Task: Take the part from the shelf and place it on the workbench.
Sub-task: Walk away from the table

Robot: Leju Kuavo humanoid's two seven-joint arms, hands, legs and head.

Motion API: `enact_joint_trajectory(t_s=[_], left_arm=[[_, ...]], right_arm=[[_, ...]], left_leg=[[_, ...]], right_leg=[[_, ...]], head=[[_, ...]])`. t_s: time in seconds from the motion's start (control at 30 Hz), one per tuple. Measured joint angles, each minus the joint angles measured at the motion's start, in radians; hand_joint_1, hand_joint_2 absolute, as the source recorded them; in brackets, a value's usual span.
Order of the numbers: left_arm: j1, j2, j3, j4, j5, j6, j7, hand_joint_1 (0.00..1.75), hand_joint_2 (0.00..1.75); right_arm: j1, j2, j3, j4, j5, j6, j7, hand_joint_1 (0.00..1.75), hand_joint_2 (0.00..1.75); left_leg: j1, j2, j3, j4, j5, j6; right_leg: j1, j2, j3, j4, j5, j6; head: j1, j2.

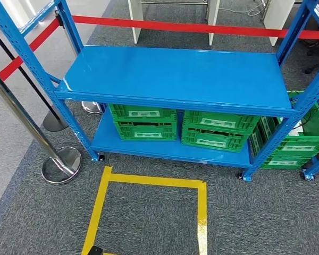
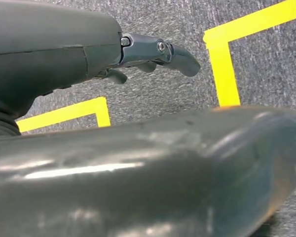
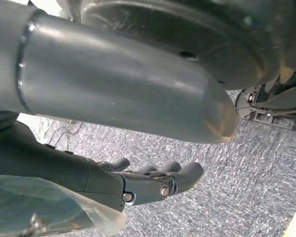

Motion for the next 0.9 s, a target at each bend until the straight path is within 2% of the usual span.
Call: enact_joint_trajectory(t_s=[0.03,0.07,0.13,0.17,0.2,0.27,0.33,0.4,0.47,0.5,0.53,0.57,0.63,0.67,0.7,0.73,0.83,0.9], left_arm=[[0.001,0.0,0.0,0.0,0.0,0.0,0.0,0.0,0.0],[0.002,0.001,0.0,0.0,0.0,0.0,0.0,0.0,0.0],[0.002,0.002,0.001,0.0,0.0,0.0,0.0,0.0,0.0],[0.001,0.003,0.001,0.0,0.0,0.0,0.0,0.0,0.0],[0.0,0.003,0.001,0.0,0.0,0.0,0.0,0.0,0.0],[0.0,0.003,0.001,0.0,0.0,0.0,0.0,0.0,0.0],[0.003,0.002,0.002,0.0,0.0,0.0,0.0,0.0,0.0],[0.002,0.002,0.002,0.0,-0.001,0.0,-0.001,0.0,0.0],[0.0,0.002,0.002,0.0,-0.002,0.0,0.0,0.0,0.0],[0.001,0.002,0.002,0.0,-0.003,0.0,0.001,0.0,0.0],[0.001,0.002,0.002,0.0,-0.004,0.0,0.002,0.0,0.0],[0.001,0.001,0.002,0.0,-0.004,0.0,0.003,0.0,0.0],[0.002,0.001,0.002,0.0,-0.005,0.0,0.004,0.0,0.0],[0.001,0.001,0.002,0.0,-0.005,0.0,0.004,0.0,0.0],[0.0,0.001,0.002,0.0,-0.006,0.0,0.004,0.0,0.0],[0.0,0.001,0.002,0.0,-0.006,0.0,0.004,0.0,0.0],[-0.002,0.001,0.002,0.0,-0.007,0.0,0.005,0.0,0.0],[-0.003,0.002,0.002,0.0,-0.007,0.001,0.006,0.0,0.0]], right_arm=[[0.001,0.0,0.0,0.0,0.0,0.0,0.0,0.0,0.0],[0.001,0.0,0.0,0.0,0.0,0.0,0.0,0.0,0.0],[0.0,0.001,0.0,0.0,0.0,0.0,0.0,0.0,0.0],[0.0,0.002,0.0,0.0,0.0,0.0,0.0,0.0,0.0],[-0.001,0.002,0.0,0.0,0.0,0.0,-0.001,0.0,0.0],[-0.002,0.002,0.0,0.0,0.0,0.0,-0.001,0.0,0.0],[-0.002,0.002,0.0,0.0,0.0,0.0,-0.001,0.0,0.0],[-0.003,0.002,0.0,0.0,0.0,0.0,-0.001,0.0,0.0],[-0.001,0.002,0.0,0.0,0.0,0.0,-0.001,0.0,0.0],[-0.001,0.002,0.0,0.0,0.001,0.001,-0.001,0.0,0.0],[0.0,0.002,0.0,0.0,0.001,0.001,-0.001,0.0,0.0],[0.001,0.002,0.0,0.0,0.002,0.002,-0.001,0.0,0.0],[0.0,0.002,0.0,0.0,0.003,0.002,-0.001,0.0,0.0],[-0.001,0.002,0.0,0.0,0.003,0.002,-0.001,0.0,0.0],[-0.001,0.002,0.0,0.0,0.003,0.002,-0.001,0.0,0.0],[-0.002,0.002,0.0,0.0,0.003,0.002,-0.001,0.0,0.0],[0.001,0.003,0.0,0.0,0.001,0.003,0.0,0.0,0.0],[0.0,0.003,0.0,0.0,0.0,0.003,-0.001,0.0,0.0]], left_leg=[[0.001,0.0,-0.01,0.007,0.015,0.0],[0.002,0.0,0.0,-0.028,0.049,0.002],[0.0,0.0,0.053,-0.162,0.13,0.009],[-0.001,0.0,0.078,-0.222,0.152,0.013],[-0.003,0.0,0.092,-0.258,0.16,0.016],[-0.007,0.0,0.096,-0.276,0.154,0.023],[-0.003,0.0,0.101,-0.286,0.159,0.035],[0.0,0.001,0.108,-0.297,0.162,0.048],[-0.003,0.001,0.111,-0.298,0.159,0.055],[-0.004,0.001,0.112,-0.297,0.157,0.056],[-0.006,0.001,0.114,-0.297,0.154,0.058],[-0.007,0.0,0.118,-0.297,0.151,0.058],[-0.008,-0.001,0.129,-0.296,0.143,0.054],[-0.01,-0.001,0.133,-0.294,0.137,0.05],[-0.012,-0.001,0.135,-0.293,0.133,0.045],[-0.013,-0.001,0.136,-0.293,0.131,0.039],[-0.012,0.0,0.139,-0.289,0.122,0.025],[-0.009,0.001,0.115,-0.227,0.086,0.012]], right_leg=[[0.0,0.001,0.003,0.0,-0.002,0.0],[0.0,0.002,0.008,0.0,-0.005,0.001],[0.001,0.004,0.016,0.0,-0.012,0.005],[0.003,0.004,0.019,0.0,-0.016,0.01],[0.004,0.004,0.019,0.0,-0.018,0.015],[0.005,0.003,0.021,-0.004,-0.019,0.027],[0.003,0.002,0.017,0.002,-0.027,0.038],[0.003,0.002,-0.02,0.074,-0.067,0.043],[0.003,0.002,-0.089,0.201,-0.117,0.045],[0.003,0.002,-0.119,0.249,-0.126,0.046],[0.003,0.002,-0.135,0.264,-0.116,0.046],[0.004,0.002,-0.131,0.242,-0.088,0.044],[0.004,0.002,-0.079,0.117,-0.012,0.038],[0.005,0.002,-0.049,0.057,0.01,0.034],[0.007,0.003,-0.028,0.018,0.019,0.03],[0.009,0.004,-0.019,0.004,0.016,0.027],[0.007,0.004,-0.011,-0.005,0.014,0.015],[0.002,0.002,-0.002,-0.011,0.012,0.005]], head=[[0.0,0.0],[0.0,0.0],[0.0,0.0],[0.0,0.0],[0.001,0.0],[0.003,0.0],[0.004,0.0],[0.009,0.0],[0.012,0.0],[0.012,0.0],[0.012,0.0],[0.012,0.0],[0.013,0.0],[0.012,0.0],[0.012,0.0],[0.011,0.0],[0.011,0.0],[0.005,0.0]])
